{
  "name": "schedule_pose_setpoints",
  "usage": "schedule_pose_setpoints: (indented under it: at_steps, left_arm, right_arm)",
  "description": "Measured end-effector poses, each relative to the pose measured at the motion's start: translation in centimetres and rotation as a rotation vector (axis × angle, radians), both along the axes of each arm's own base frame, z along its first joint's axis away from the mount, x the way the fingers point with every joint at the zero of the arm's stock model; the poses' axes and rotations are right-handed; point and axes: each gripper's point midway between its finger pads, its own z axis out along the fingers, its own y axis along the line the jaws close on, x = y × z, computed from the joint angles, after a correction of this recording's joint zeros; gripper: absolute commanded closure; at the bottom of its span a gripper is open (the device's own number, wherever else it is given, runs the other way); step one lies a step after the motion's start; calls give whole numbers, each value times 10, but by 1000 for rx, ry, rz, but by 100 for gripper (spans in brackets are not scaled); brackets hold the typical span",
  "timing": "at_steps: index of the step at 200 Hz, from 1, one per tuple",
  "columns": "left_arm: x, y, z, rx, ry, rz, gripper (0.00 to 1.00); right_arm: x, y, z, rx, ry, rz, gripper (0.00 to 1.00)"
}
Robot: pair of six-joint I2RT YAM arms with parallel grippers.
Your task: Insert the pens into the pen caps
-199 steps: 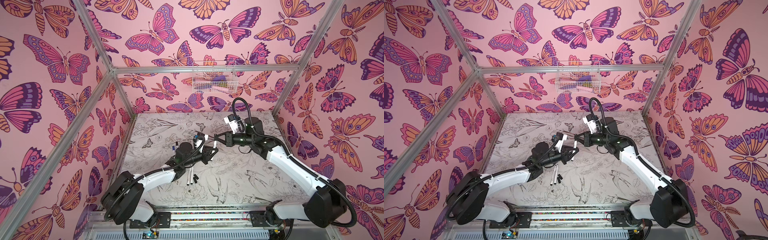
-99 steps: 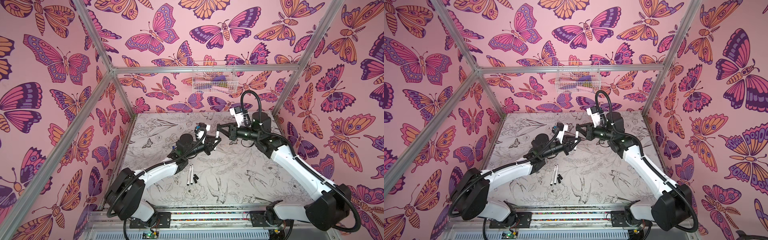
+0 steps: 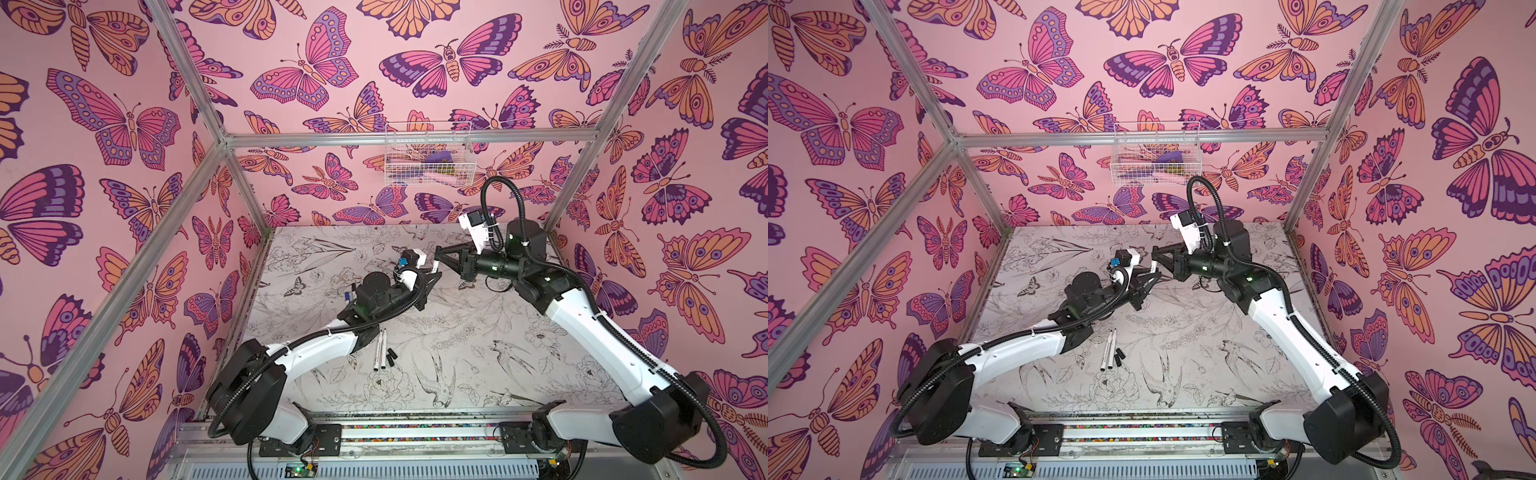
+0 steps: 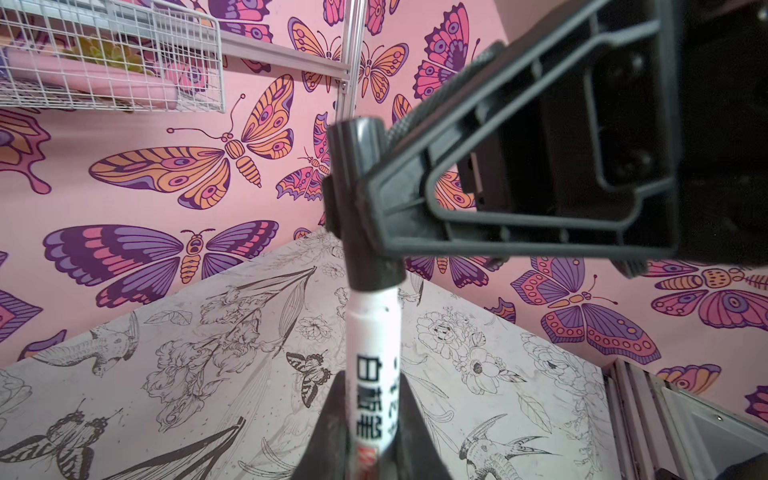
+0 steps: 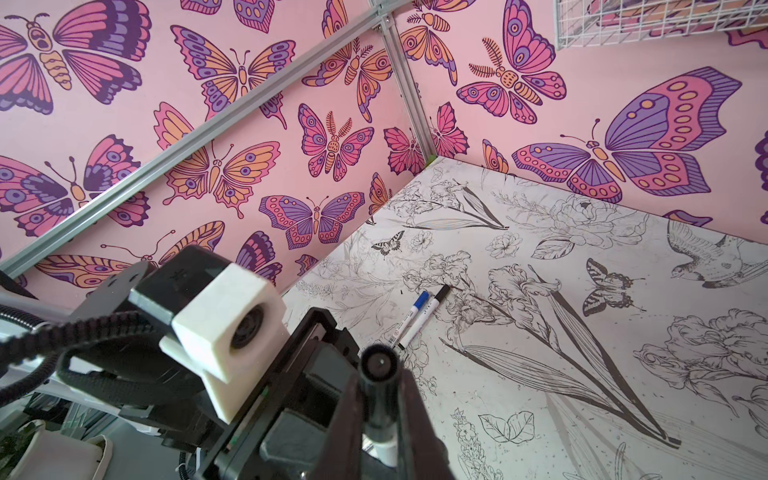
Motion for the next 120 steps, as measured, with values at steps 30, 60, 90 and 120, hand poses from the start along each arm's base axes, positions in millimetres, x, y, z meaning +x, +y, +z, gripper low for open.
schedule_pose_setpoints:
  at_steps: [30, 60, 90, 120]
  left_arm:
    - [-1, 0, -4, 9, -12, 29, 100]
    - [-1, 0, -6, 17, -23, 56, 100]
    - [1, 2, 3, -12, -53, 84, 100]
    - [4, 7, 2, -20, -59, 120, 100]
  right_arm:
    - [0, 0, -3, -9, 12, -8, 84]
    - [-3, 0, -8, -22, 37, -5, 76]
    - [-12, 4, -19, -44, 89, 14, 67]
    - [-20, 7, -27, -64, 133, 29, 52]
